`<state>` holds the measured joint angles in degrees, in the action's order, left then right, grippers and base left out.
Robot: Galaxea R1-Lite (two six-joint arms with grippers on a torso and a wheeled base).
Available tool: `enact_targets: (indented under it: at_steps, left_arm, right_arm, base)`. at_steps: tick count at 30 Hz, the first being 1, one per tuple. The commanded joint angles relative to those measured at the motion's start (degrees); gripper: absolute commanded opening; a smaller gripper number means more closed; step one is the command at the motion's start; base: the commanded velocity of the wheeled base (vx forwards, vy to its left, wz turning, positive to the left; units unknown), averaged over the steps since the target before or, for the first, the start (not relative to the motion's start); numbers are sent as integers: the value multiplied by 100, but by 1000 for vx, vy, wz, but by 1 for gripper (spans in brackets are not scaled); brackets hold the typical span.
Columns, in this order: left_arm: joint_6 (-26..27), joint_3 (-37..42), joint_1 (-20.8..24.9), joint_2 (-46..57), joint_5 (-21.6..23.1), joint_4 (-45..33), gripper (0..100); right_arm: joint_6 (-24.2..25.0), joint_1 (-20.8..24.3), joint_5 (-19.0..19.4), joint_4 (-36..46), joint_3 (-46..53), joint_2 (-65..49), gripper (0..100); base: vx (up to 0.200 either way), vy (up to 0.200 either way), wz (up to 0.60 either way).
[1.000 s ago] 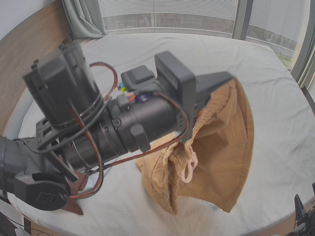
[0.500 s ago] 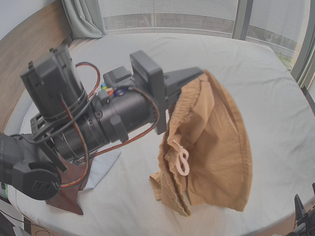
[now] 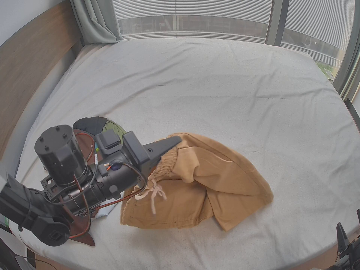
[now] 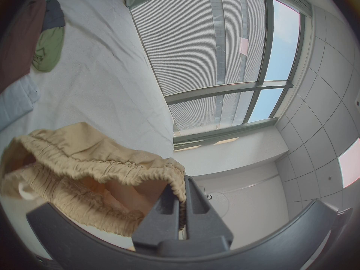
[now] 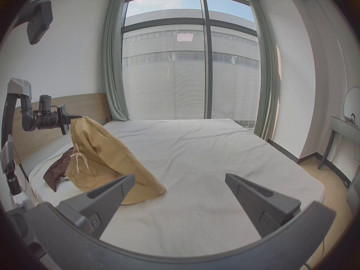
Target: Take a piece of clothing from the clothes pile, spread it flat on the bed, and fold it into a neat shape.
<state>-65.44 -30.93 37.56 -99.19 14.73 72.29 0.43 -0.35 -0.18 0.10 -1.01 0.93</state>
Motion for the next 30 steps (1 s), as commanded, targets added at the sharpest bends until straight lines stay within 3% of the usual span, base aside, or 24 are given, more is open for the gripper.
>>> enact_targets:
  at_steps: [1,6,10,14,20,25,30]
  left_arm:
    - [40,632,-319,-548,-66,778,0]
    - [128,790,-407,-1093,-374,1604,0]
    - [242,764,-442,-1313,-831,1630,0]
    - [251,834,-565,-1339,-954,1648,0]
    - [365,860,-979,-1207,-901,1639,0]
    - [972,1027,-1444,-1251,-655,1648,0]
    - [1191,1370,-1523,-1216,-321,1648,0]
  right_arm:
    - [-8,0,1,-1,92,-40,100]
    - [-8,0,1,-1,101,-40,100]
    - [1,0,1,-1,92,-40,100]
    - [-8,0,1,-1,101,-40,100]
    - [-8,0,1,-1,101,-40,100]
    - [-8,0,1,-1,92,-40,100]
    - [-25,0,9,-1,101,-40,100]
  base:
    - [0,0,0]
    - [0,0,0]
    - [0,0,0]
    - [0,0,0]
    - [0,0,0]
    - [0,0,0]
    - [0,0,0]
